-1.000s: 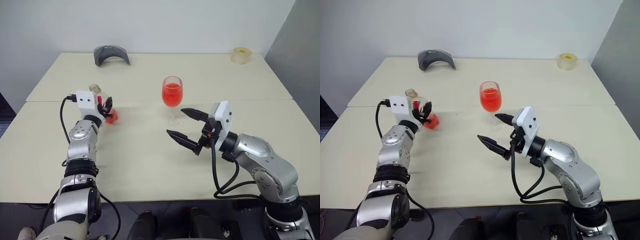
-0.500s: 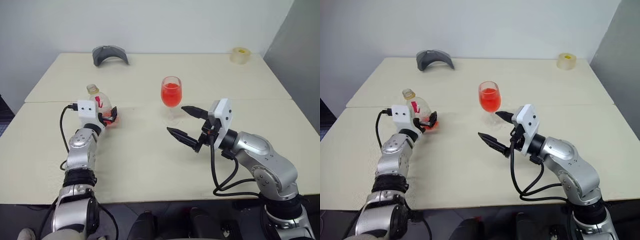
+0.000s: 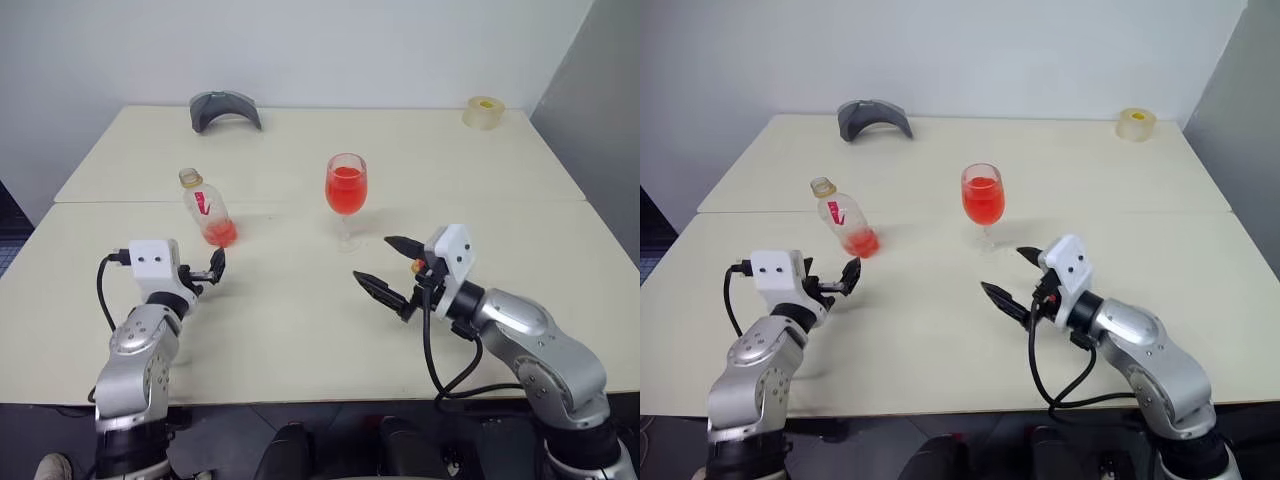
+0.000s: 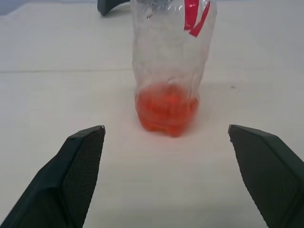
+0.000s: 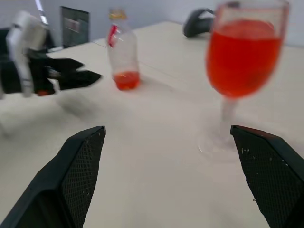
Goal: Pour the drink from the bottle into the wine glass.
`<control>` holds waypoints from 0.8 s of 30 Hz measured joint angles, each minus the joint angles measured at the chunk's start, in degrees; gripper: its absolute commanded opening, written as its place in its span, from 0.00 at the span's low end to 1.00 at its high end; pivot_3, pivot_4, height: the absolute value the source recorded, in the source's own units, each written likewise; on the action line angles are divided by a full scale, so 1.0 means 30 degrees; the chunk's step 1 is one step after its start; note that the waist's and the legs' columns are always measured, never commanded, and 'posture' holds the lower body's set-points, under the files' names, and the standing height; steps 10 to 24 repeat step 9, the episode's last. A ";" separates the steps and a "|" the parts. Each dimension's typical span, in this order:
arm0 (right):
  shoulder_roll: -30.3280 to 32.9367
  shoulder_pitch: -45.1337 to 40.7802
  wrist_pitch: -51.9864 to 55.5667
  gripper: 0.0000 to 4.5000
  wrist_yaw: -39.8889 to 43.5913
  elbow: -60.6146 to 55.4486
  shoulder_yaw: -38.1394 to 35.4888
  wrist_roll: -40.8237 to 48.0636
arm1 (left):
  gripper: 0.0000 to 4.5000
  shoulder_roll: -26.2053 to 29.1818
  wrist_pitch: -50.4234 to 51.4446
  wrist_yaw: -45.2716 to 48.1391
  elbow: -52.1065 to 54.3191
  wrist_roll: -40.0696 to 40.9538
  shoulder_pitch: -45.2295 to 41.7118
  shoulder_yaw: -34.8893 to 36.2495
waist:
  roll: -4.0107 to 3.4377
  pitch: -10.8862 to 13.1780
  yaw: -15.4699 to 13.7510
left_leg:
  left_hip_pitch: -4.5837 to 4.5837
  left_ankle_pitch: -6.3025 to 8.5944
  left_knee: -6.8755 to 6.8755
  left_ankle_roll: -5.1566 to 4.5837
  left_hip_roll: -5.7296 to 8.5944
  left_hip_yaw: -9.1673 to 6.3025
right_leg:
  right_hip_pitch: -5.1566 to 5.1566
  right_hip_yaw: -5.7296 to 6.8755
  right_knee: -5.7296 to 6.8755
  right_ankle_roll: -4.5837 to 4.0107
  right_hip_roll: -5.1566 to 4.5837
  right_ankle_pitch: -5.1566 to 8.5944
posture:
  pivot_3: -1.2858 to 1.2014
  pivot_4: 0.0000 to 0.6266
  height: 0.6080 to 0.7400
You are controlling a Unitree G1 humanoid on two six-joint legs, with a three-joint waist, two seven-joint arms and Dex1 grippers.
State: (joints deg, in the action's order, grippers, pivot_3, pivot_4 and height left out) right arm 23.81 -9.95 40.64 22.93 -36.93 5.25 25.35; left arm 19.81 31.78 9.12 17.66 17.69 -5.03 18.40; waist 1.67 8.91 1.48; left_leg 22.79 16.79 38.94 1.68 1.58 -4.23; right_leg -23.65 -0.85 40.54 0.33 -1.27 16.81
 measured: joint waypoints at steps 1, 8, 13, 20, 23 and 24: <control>-0.0278 0.0399 0.0275 1.00 -0.0934 -0.0186 -0.0166 -0.0454 | 0.99 -0.0082 0.0744 -0.0246 0.0975 0.0115 0.0123 -0.0035 | 0.0000 0.0000 -0.0013 | -0.0014 0.0000 0.0000 0.0000 0.0000 -0.0012 | 0.0024 0.0010 -0.0011 0.0001 0.0003 0.0000 | 0.52 0.24 1.00; -0.1691 0.2076 0.2557 1.00 -0.5881 -0.1108 -0.0347 -0.3590 | 0.99 -0.0906 0.3425 -0.0873 0.4154 0.0462 0.0883 -0.1527 | -0.0019 -0.0011 -0.0010 | -0.0111 -0.0001 -0.0050 0.0005 -0.0008 -0.0004 | 0.0124 -0.0003 -0.0070 0.0001 0.0025 0.0005 | 0.52 0.24 1.00; -0.1917 0.2288 0.2871 1.00 -0.6319 -0.1248 -0.0211 -0.3841 | 0.99 -0.1040 0.3483 -0.0866 0.4229 0.0452 0.1179 -0.1816 | -0.0021 -0.0012 -0.0006 | -0.0115 -0.0001 -0.0054 0.0005 -0.0014 -0.0004 | 0.0125 -0.0003 -0.0071 0.0000 0.0031 0.0006 | 0.52 0.24 1.00; -0.1917 0.2288 0.2871 1.00 -0.6319 -0.1248 -0.0211 -0.3841 | 0.99 -0.1040 0.3483 -0.0866 0.4229 0.0452 0.1179 -0.1816 | -0.0021 -0.0012 -0.0006 | -0.0115 -0.0001 -0.0054 0.0005 -0.0014 -0.0004 | 0.0125 -0.0003 -0.0071 0.0000 0.0031 0.0006 | 0.52 0.24 1.00; -0.1917 0.2288 0.2871 1.00 -0.6319 -0.1248 -0.0211 -0.3841 | 0.99 -0.1040 0.3483 -0.0866 0.4229 0.0452 0.1179 -0.1816 | -0.0021 -0.0012 -0.0006 | -0.0115 -0.0001 -0.0054 0.0005 -0.0014 -0.0004 | 0.0125 -0.0003 -0.0071 0.0000 0.0031 0.0006 | 0.52 0.24 1.00; -0.1917 0.2288 0.2871 1.00 -0.6319 -0.1248 -0.0211 -0.3841 | 0.99 -0.1040 0.3483 -0.0866 0.4229 0.0452 0.1179 -0.1816 | -0.0021 -0.0012 -0.0006 | -0.0115 -0.0001 -0.0054 0.0005 -0.0014 -0.0004 | 0.0125 -0.0003 -0.0071 0.0000 0.0031 0.0006 | 0.52 0.24 1.00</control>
